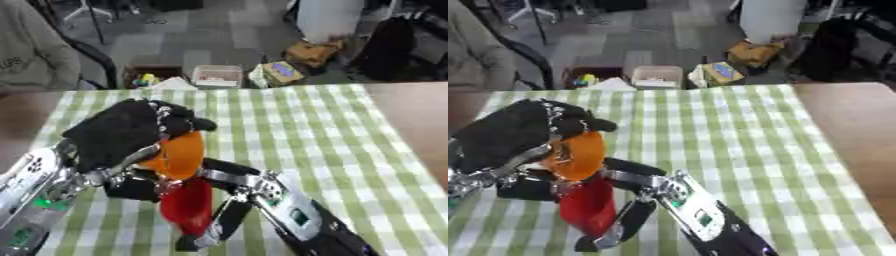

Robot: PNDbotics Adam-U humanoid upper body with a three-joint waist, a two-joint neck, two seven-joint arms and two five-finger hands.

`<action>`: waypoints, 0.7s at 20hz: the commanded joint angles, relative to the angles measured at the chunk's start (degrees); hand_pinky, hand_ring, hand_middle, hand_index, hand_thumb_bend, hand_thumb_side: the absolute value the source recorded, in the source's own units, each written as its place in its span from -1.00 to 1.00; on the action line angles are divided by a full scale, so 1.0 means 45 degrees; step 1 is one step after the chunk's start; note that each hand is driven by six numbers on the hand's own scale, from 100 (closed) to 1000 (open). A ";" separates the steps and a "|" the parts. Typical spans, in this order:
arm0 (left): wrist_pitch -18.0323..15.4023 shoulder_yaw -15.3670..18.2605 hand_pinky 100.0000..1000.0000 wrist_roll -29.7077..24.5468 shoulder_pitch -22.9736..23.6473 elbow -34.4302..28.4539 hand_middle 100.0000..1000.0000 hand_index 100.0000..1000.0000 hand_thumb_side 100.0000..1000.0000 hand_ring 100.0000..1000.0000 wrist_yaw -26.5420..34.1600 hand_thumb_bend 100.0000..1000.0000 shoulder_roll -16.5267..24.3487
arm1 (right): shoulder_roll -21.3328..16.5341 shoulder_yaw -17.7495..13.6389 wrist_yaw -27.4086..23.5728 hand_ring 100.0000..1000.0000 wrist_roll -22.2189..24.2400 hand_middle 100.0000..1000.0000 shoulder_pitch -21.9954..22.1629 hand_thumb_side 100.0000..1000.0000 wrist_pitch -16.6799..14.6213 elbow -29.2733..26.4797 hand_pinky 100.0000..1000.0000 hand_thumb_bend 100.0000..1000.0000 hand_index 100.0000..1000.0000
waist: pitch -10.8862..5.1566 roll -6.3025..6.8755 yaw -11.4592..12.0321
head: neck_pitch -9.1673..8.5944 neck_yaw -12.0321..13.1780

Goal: Pour the contents of one cup into another cup.

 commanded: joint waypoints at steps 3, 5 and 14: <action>-0.0041 0.0089 -0.84 -0.0017 0.0123 0.0109 -0.24 0.70 -1.00 -0.23 -0.0942 -0.43 0.0698 | -0.0074 -0.0188 -0.0122 -0.51 0.0129 -0.66 -0.0235 -0.99 -0.0276 -0.0356 -0.44 -1.00 0.44 | -0.0278 0.0001 0.0037 | 0.0001 -0.0054; -0.0051 0.0093 -0.89 0.0022 0.0178 0.0160 -0.24 0.70 -1.00 -0.31 -0.1204 -0.39 0.0727 | -0.0078 -0.0198 -0.0124 -0.51 0.0114 -0.66 -0.0226 -1.00 -0.0275 -0.0366 -0.44 -1.00 0.44 | -0.0276 -0.0003 0.0037 | 0.0002 -0.0055; -0.0009 0.0180 -0.86 0.0411 0.0280 0.0427 -0.24 0.68 -1.00 -0.51 -0.2281 -0.30 0.0724 | -0.0068 -0.0184 -0.0207 -0.51 0.0110 -0.66 -0.0214 -0.99 -0.0228 -0.0464 -0.44 -1.00 0.44 | -0.0270 -0.0019 0.0053 | -0.0042 -0.0086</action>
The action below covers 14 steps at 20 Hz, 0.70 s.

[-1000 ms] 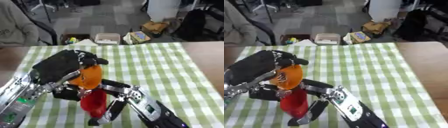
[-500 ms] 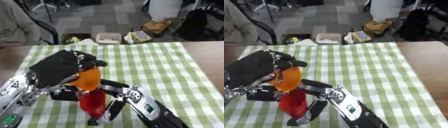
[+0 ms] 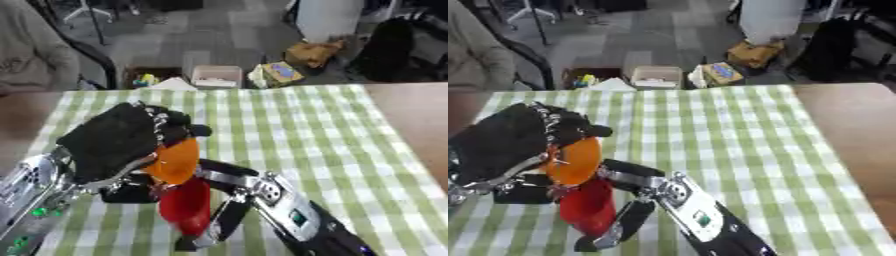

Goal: Pour the contents of one cup into another cup.

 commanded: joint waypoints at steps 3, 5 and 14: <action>0.0144 0.0245 -0.85 0.0222 0.0031 0.0717 -0.24 0.68 -1.00 -0.55 -0.0951 -0.28 0.0641 | -0.0028 -0.0149 -0.0265 -0.51 0.0137 -0.66 -0.0271 -0.99 -0.0231 -0.0612 -0.44 -1.00 0.44 | -0.0260 -0.0011 -0.0006 | -0.0061 -0.0030; 0.0134 0.0254 -0.83 0.0347 0.0028 0.0881 -0.24 0.67 -1.00 -0.54 -0.1183 -0.25 0.0606 | -0.0049 -0.0147 -0.0294 -0.51 0.0144 -0.66 -0.0261 -0.99 -0.0222 -0.0643 -0.44 -1.00 0.44 | -0.0255 -0.0019 -0.0026 | -0.0071 -0.0021; -0.0034 0.0289 -0.78 0.0769 0.0106 0.1156 -0.24 0.67 -1.00 -0.53 -0.2024 -0.15 0.0715 | -0.0137 -0.0165 -0.0387 -0.51 0.0145 -0.66 -0.0194 -0.99 -0.0148 -0.0751 -0.44 -1.00 0.44 | -0.0265 0.0016 -0.0027 | -0.0057 -0.0038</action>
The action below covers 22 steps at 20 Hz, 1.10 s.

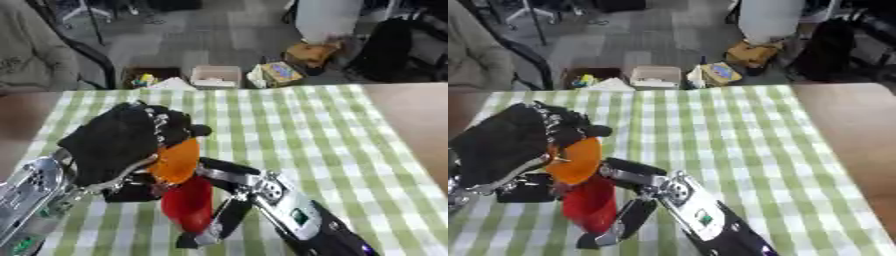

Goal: Pour the contents of one cup into another cup.

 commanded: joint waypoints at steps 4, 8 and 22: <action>0.0056 0.0358 -0.77 0.0009 0.0096 0.0830 -0.24 0.67 -1.00 -0.53 -0.1741 -0.12 0.0889 | -0.0075 -0.0119 -0.0370 -0.51 0.0098 -0.66 -0.0189 -0.99 -0.0228 -0.0751 -0.44 -1.00 0.44 | -0.0282 0.0041 0.0038 | -0.0050 -0.0057; 0.0050 0.0390 -0.76 0.0006 0.0139 0.0726 -0.24 0.67 -1.00 -0.52 -0.1846 -0.10 0.1026 | -0.0110 -0.0158 -0.0351 -0.51 0.0085 -0.66 -0.0172 -1.00 -0.0232 -0.0703 -0.44 -1.00 0.44 | -0.0296 0.0067 0.0077 | -0.0044 -0.0076; 0.0032 0.0429 -0.74 -0.0057 0.0171 0.0567 -0.24 0.67 -1.00 -0.52 -0.1985 -0.06 0.1136 | -0.0226 -0.0319 -0.0079 -0.52 0.0006 -0.67 -0.0030 -1.00 -0.0365 -0.0249 -0.44 -1.00 0.44 | -0.0293 0.0125 0.0076 | -0.0018 -0.0053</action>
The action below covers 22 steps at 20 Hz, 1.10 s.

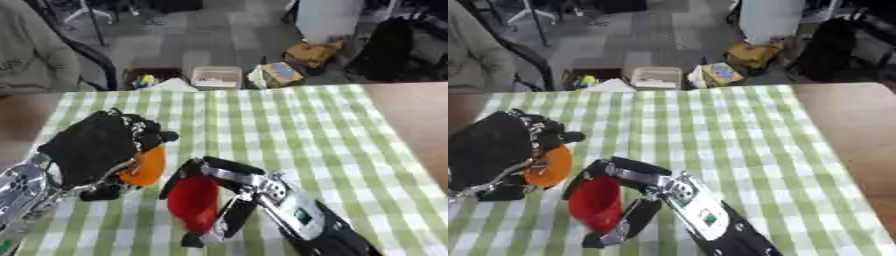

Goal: Pour the contents of one cup into another cup.

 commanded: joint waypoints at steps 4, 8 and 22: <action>-0.0010 0.0217 -0.74 -0.0035 -0.0150 -0.0101 -0.24 0.67 -1.00 -0.52 -0.0136 -0.05 0.0310 | -0.0075 -0.0148 -0.0019 -0.52 0.0129 -0.67 -0.0217 -1.00 -0.0250 -0.0196 -0.44 -1.00 0.44 | -0.0259 0.0015 0.0001 | -0.0037 -0.0001; -0.0003 0.0222 -0.75 -0.0023 -0.0158 -0.0123 -0.24 0.67 -1.00 -0.52 -0.0122 -0.06 0.0311 | -0.0073 -0.0151 -0.0030 -0.52 0.0116 -0.67 -0.0225 -1.00 -0.0243 -0.0210 -0.44 -1.00 0.44 | -0.0254 0.0018 0.0005 | -0.0046 -0.0003; 0.0073 0.0263 -0.76 -0.0191 -0.0317 -0.0701 -0.24 0.67 -1.00 -0.53 0.0213 -0.06 0.0361 | -0.0070 -0.0246 0.0208 -0.53 0.0147 -0.68 -0.0202 -1.00 -0.0322 0.0191 -0.44 -1.00 0.44 | -0.0262 0.0049 0.0102 | -0.0119 -0.0031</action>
